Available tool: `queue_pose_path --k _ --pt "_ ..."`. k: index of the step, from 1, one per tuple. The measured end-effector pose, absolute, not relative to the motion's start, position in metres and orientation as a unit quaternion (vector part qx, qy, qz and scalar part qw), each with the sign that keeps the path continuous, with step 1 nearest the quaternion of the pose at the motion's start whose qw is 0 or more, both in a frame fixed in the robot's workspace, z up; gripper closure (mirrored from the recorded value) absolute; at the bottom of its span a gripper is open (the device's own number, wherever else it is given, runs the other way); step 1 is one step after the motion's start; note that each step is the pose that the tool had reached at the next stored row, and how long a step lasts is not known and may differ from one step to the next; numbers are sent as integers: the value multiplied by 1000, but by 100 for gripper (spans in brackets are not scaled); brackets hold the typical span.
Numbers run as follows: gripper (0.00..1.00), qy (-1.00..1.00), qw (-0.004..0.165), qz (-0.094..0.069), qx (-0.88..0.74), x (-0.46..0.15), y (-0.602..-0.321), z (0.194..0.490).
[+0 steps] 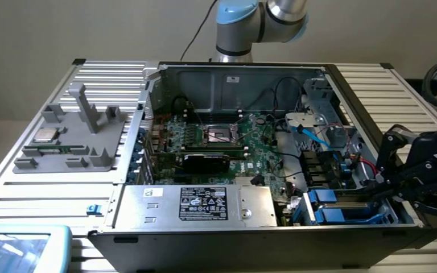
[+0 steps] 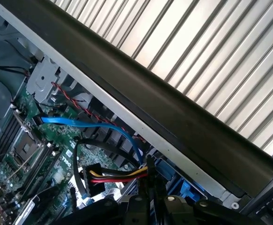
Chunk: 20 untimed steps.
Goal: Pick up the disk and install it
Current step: 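Insert the first disk wire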
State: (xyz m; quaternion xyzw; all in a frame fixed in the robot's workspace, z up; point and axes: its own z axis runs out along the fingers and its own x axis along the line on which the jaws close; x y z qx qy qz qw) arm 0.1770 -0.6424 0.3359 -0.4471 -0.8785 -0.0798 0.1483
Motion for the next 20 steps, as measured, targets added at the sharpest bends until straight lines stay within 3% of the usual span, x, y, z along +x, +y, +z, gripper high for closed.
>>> queue_pose_path --k 13,20 --pt "84 -879 141 -66 -451 175 -640 342" --pt "84 -881 123 -31 -456 175 -640 343"
